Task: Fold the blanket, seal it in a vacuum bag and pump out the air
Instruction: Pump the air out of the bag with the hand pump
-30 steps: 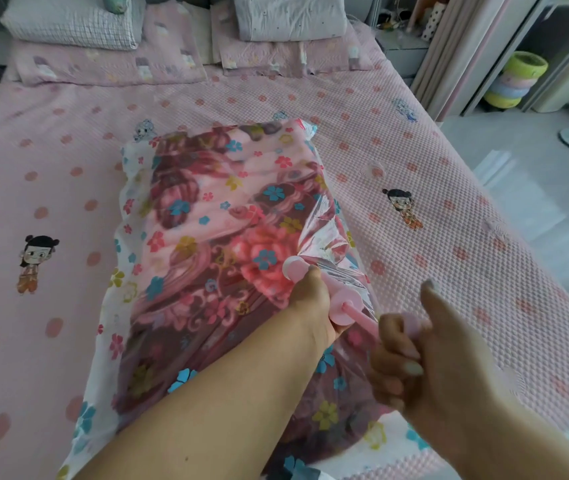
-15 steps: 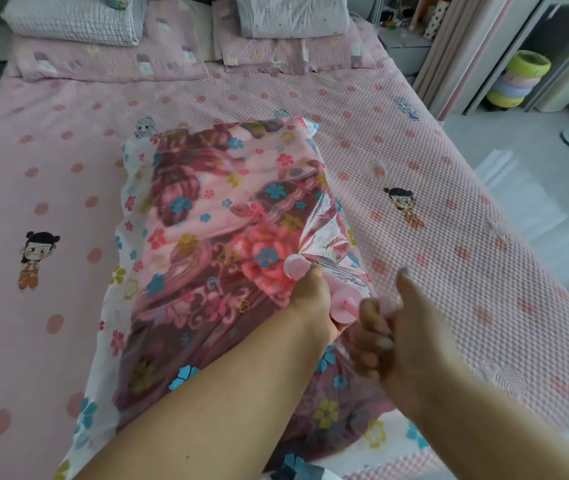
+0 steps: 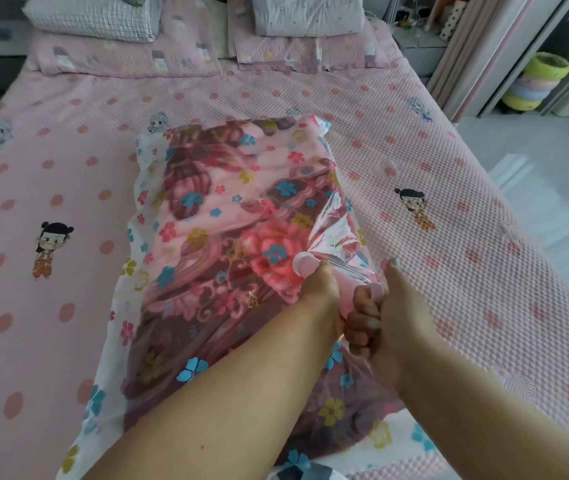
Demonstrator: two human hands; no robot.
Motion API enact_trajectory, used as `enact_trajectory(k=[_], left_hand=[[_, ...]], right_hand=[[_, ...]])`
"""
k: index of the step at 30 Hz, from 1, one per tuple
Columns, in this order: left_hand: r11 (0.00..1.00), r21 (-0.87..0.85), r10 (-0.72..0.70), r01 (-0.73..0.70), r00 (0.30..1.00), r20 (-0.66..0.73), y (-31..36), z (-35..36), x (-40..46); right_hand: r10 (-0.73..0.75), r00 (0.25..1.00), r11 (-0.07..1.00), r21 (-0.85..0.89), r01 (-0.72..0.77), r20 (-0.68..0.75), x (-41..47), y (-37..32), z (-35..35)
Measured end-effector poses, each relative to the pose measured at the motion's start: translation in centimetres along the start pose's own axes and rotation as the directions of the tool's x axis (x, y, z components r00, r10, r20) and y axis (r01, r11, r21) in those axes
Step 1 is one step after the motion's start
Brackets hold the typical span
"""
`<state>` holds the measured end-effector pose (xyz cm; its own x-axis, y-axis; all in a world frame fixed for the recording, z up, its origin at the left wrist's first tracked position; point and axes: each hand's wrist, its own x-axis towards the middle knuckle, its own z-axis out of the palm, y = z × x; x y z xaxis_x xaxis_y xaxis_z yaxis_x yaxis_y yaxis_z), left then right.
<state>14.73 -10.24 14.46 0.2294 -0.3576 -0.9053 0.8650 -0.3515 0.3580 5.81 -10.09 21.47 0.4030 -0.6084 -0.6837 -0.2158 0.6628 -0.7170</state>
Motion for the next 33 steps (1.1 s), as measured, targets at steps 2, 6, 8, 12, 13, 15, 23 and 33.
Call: enact_trajectory(k=[2, 6, 8, 12, 13, 15, 23, 33], left_hand=[[1.000, -0.020, 0.008, -0.007, 1.000, 0.012, 0.0, -0.1, -0.3], [1.000, -0.018, 0.023, -0.022, 0.999, 0.047, 0.2, -0.2, 0.0], [1.000, 0.000, 0.011, -0.011, 0.998, 0.061, 0.3, 0.0, -0.1], [0.999, -0.041, -0.005, 0.007, 0.999, 0.048, 0.0, 0.2, 0.2], [1.000, -0.013, -0.001, 0.002, 0.999, 0.038, -0.1, 0.1, 0.3], [1.000, -0.001, 0.006, -0.006, 1.000, 0.015, -0.1, -0.1, 0.0], [0.997, 0.010, 0.070, -0.070, 0.997, 0.021, -0.4, 0.2, 0.1], [0.998, -0.058, 0.032, -0.031, 0.999, 0.011, 0.0, 0.7, -0.5]], right_hand=[[0.010, 0.998, 1.000, 0.002, -0.010, 0.069, -0.5, 0.1, -0.2], [0.034, 0.982, 0.994, 0.100, -0.053, 0.188, -3.7, 0.4, -2.9], [0.003, 0.985, 0.988, 0.151, -0.029, 0.172, -3.8, 0.6, -3.0], [-0.020, 1.000, 1.000, -0.018, 0.020, 0.010, -0.4, 0.5, -0.8], [-0.035, 0.999, 0.997, -0.064, 0.036, 0.017, 0.1, 0.4, -0.4], [-0.023, 0.998, 0.997, -0.072, 0.028, 0.065, 0.3, 0.7, -0.7], [0.008, 0.995, 0.999, 0.052, -0.013, 0.100, -1.5, 1.1, -2.6], [0.052, 0.979, 0.996, 0.062, -0.066, 0.196, -2.7, 0.2, -4.3]])
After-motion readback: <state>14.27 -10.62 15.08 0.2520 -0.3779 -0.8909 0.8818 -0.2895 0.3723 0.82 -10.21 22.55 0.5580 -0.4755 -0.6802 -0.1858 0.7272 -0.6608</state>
